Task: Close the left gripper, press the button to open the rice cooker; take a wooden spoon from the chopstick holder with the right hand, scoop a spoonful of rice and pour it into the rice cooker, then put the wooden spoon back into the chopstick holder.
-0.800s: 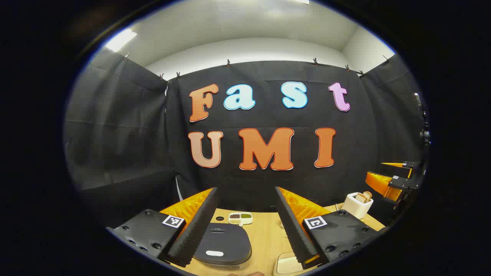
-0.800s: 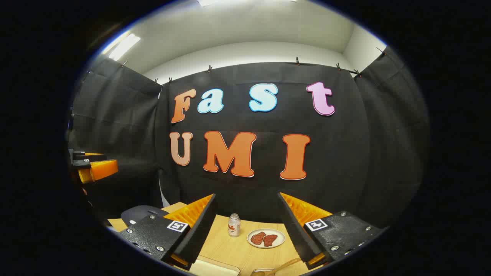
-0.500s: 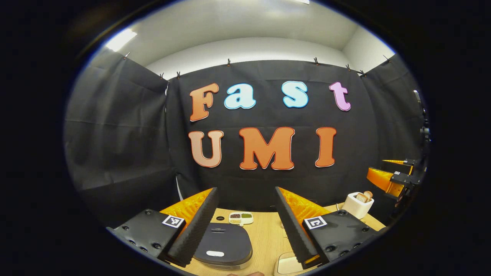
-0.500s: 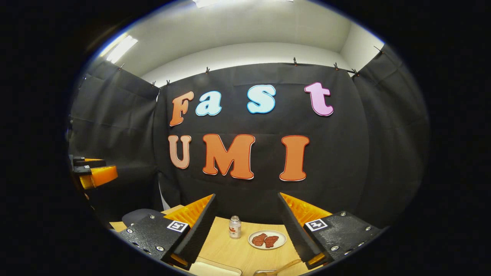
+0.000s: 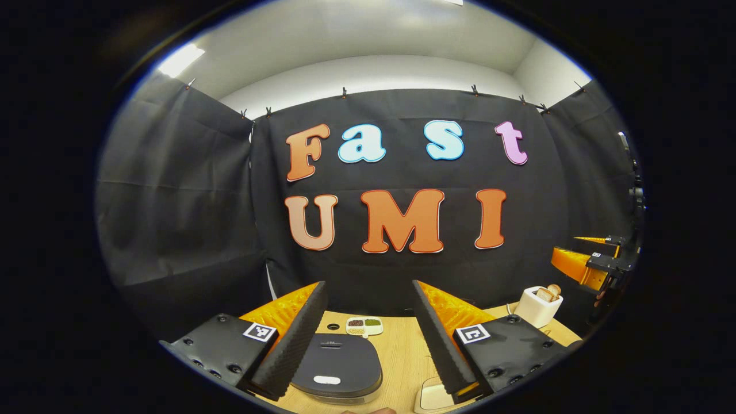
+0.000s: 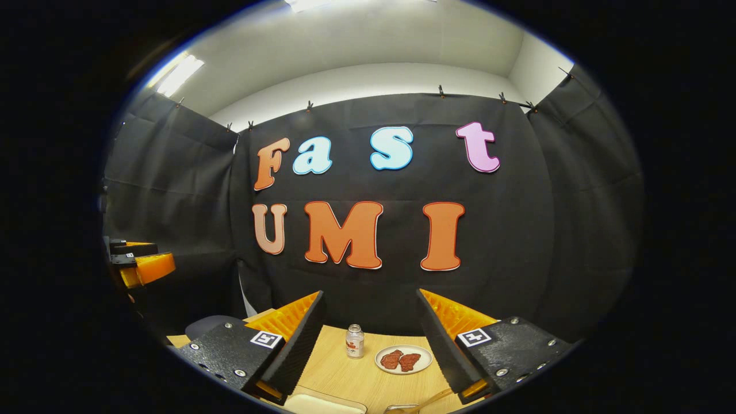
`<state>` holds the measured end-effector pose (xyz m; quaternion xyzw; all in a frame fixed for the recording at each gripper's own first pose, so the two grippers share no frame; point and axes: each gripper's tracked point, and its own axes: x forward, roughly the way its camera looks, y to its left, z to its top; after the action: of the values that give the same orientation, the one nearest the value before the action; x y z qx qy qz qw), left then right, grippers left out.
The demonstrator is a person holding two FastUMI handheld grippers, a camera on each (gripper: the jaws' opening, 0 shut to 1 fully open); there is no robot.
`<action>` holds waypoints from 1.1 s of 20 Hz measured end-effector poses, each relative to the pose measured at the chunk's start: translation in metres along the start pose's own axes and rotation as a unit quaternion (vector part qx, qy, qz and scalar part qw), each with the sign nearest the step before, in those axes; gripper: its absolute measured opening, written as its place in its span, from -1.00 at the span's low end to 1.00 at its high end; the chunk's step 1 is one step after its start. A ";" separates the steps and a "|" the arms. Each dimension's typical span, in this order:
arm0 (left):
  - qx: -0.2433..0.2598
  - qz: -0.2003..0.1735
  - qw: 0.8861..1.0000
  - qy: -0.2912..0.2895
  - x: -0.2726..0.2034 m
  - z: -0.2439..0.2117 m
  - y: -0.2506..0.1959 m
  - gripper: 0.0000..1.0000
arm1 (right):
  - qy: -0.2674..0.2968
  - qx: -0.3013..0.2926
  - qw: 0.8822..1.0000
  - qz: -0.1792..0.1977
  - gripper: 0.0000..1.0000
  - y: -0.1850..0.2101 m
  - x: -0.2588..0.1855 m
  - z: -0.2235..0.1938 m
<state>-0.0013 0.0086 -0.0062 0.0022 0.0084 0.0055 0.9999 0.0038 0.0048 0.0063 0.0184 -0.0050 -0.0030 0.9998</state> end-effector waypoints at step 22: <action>0.013 0.044 0.998 0.031 0.001 -0.024 0.040 0.90 | 0.022 -0.006 1.000 0.000 0.91 0.010 -0.002 -0.018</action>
<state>-0.0013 0.0491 -0.0299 0.0155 0.0395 0.0491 0.9979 0.0021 0.0155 -0.0110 0.0128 0.0170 -0.0031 0.9998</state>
